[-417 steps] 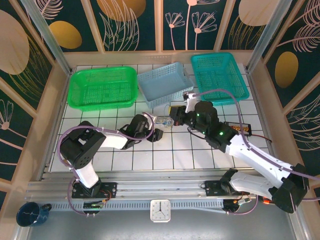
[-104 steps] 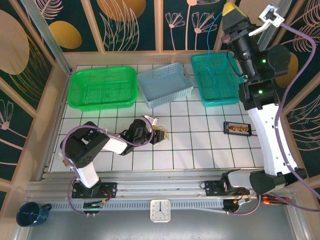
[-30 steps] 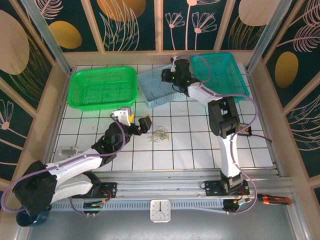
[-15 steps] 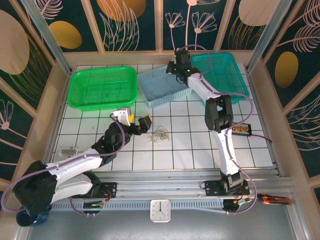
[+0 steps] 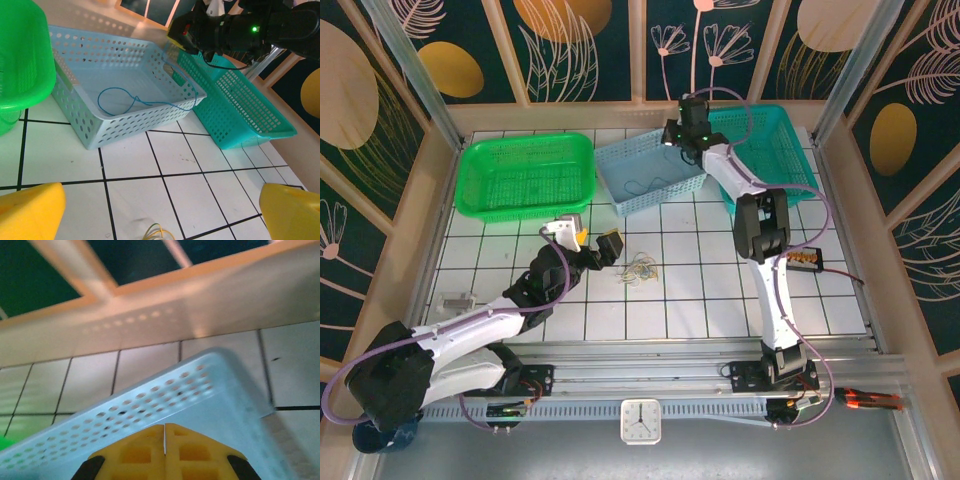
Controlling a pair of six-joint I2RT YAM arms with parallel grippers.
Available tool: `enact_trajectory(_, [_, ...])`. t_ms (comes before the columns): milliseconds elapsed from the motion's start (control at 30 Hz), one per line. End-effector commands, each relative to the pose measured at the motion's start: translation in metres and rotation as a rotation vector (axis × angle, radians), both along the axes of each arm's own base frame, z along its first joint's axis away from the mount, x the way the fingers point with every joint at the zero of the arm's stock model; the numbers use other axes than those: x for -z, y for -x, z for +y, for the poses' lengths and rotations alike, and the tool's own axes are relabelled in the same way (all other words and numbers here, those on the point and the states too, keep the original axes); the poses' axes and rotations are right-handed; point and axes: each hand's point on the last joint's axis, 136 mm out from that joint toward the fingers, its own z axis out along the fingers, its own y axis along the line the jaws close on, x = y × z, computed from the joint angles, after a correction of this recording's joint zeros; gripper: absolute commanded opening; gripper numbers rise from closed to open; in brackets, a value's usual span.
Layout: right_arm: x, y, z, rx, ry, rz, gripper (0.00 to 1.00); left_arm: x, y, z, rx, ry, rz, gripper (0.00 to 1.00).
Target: Untangle the cables
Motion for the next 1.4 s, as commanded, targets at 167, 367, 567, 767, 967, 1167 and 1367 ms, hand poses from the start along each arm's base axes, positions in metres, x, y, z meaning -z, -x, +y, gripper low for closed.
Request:
enact_trajectory(167, [-0.038,-0.002,0.055,-0.190,-0.059,-0.150,0.00,-0.005,0.000,0.002,-0.012,0.006,-0.011,0.99])
enact_trajectory(367, [-0.088,-0.015,0.038,-0.132,-0.104,-0.279,0.00,-0.003,0.001,0.002,-0.009,0.002,-0.006,0.99])
enact_trajectory(567, [-0.103,-0.023,0.028,-0.120,-0.123,-0.328,0.00,-0.001,-0.001,0.000,-0.005,-0.005,0.002,0.99])
enact_trajectory(767, [-0.042,-0.013,0.041,-0.197,-0.090,-0.240,0.00,-0.002,-0.004,-0.004,0.002,-0.001,0.003,0.99])
enact_trajectory(967, [0.003,0.012,0.058,-0.291,-0.066,-0.171,0.00,-0.003,-0.004,-0.005,0.003,0.004,0.002,0.99])
enact_trajectory(1167, [0.013,0.049,0.078,-0.371,-0.056,-0.149,0.00,-0.002,-0.005,-0.005,-0.002,0.016,0.006,0.99])
enact_trajectory(1367, [0.027,0.073,0.093,-0.414,-0.023,-0.098,0.06,-0.002,-0.005,-0.007,0.002,0.021,0.007,0.99])
